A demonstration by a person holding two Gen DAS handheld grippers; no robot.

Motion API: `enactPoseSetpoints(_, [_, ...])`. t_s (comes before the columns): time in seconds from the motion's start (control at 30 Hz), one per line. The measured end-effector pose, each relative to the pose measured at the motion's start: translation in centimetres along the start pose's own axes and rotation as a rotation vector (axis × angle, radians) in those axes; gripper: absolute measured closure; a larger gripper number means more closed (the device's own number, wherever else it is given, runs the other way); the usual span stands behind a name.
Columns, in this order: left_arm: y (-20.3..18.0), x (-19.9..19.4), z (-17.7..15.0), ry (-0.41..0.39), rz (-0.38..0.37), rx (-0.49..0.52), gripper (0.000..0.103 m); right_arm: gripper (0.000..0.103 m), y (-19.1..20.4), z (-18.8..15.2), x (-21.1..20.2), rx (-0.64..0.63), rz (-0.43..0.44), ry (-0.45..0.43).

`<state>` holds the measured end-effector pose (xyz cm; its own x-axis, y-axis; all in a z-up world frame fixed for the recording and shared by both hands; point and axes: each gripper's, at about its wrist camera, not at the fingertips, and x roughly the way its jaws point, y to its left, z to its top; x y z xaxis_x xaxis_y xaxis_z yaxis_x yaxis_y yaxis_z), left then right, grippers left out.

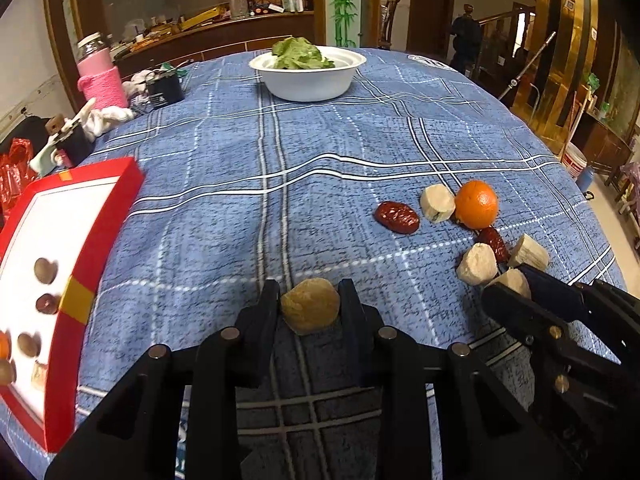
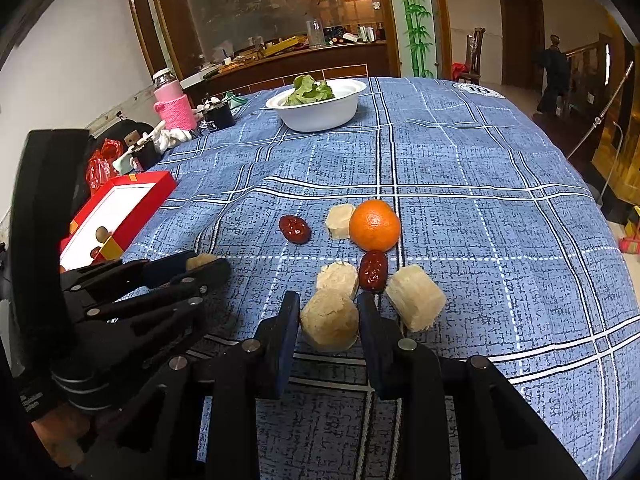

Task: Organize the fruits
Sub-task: 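Lift both beige lumpy balls and carry them toward the tray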

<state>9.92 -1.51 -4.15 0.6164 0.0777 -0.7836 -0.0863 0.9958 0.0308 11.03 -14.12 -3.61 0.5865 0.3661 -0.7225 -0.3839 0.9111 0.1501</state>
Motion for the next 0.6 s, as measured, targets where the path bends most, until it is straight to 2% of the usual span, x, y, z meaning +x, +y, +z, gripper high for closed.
enactPoseSetpoints(0.6, [3.9, -3.4, -2.1, -0.017, 0.055, -0.084, 0.076, 0.072, 0.8, -0.3, -0.5, -0.042, -0.016, -0.023])
